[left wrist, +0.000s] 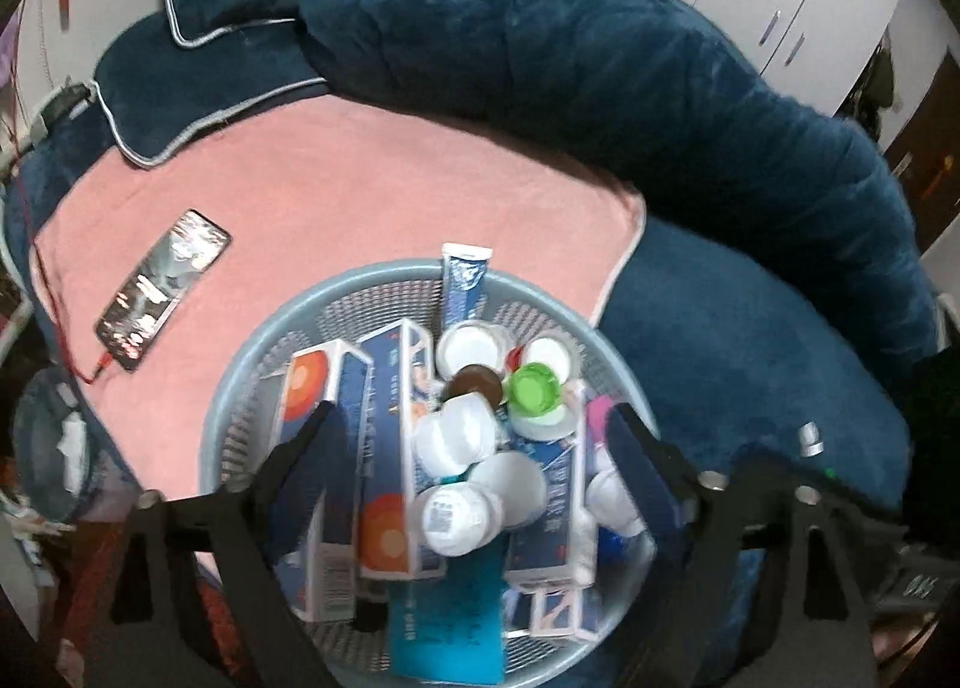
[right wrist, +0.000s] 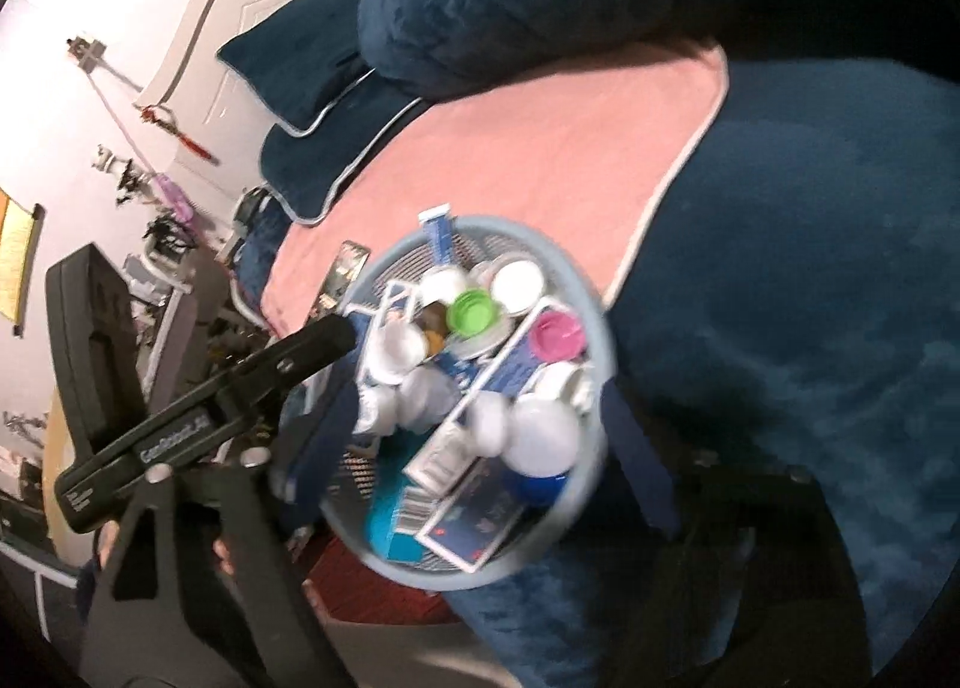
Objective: Organize objects
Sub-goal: 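Carry both white caps to the basket and open both grippers, then move both grippers back over the remaining green and white caps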
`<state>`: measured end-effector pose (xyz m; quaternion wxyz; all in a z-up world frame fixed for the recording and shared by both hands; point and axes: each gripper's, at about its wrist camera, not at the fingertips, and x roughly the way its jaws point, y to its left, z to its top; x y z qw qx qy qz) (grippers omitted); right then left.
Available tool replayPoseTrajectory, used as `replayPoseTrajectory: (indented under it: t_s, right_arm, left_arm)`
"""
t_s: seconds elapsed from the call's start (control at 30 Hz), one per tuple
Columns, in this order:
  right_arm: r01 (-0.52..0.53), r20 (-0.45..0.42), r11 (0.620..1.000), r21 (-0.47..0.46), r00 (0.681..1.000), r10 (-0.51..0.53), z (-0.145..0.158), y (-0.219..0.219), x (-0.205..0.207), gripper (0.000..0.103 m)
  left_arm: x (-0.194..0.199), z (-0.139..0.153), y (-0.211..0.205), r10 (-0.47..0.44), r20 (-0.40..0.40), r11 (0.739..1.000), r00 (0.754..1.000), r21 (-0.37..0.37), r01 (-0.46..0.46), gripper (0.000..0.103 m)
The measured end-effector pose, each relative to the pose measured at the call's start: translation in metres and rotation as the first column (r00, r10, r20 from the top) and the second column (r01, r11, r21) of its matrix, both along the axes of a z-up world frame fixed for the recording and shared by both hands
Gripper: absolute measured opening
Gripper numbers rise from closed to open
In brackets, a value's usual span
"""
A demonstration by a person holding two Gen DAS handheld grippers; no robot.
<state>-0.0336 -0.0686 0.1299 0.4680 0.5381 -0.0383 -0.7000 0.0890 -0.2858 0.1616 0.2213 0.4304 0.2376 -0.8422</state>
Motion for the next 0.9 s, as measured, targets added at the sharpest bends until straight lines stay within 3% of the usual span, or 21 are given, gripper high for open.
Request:
replayPoseTrajectory:
  t_s: [0.13,0.37,0.9]
  right_arm:
    - [0.040,-0.062,0.996,0.073,0.997,-0.036,0.000,0.006,-0.005,0.100]
    - [0.101,-0.079,0.986,0.133,0.993,-0.091,-0.007,0.025,-0.017,0.102]
    - [0.159,-0.077,0.976,0.150,0.986,-0.149,-0.010,0.070,-0.028,0.103]
  left_arm:
    - [-0.002,0.001,0.006,-0.003,0.028,0.998,1.000,-0.058,0.004,0.102]
    - [-0.008,0.004,0.016,-0.019,0.035,0.997,0.999,-0.074,0.021,0.102]
    - [-0.042,0.006,0.064,-0.113,0.060,0.989,0.992,-0.091,0.118,0.102]
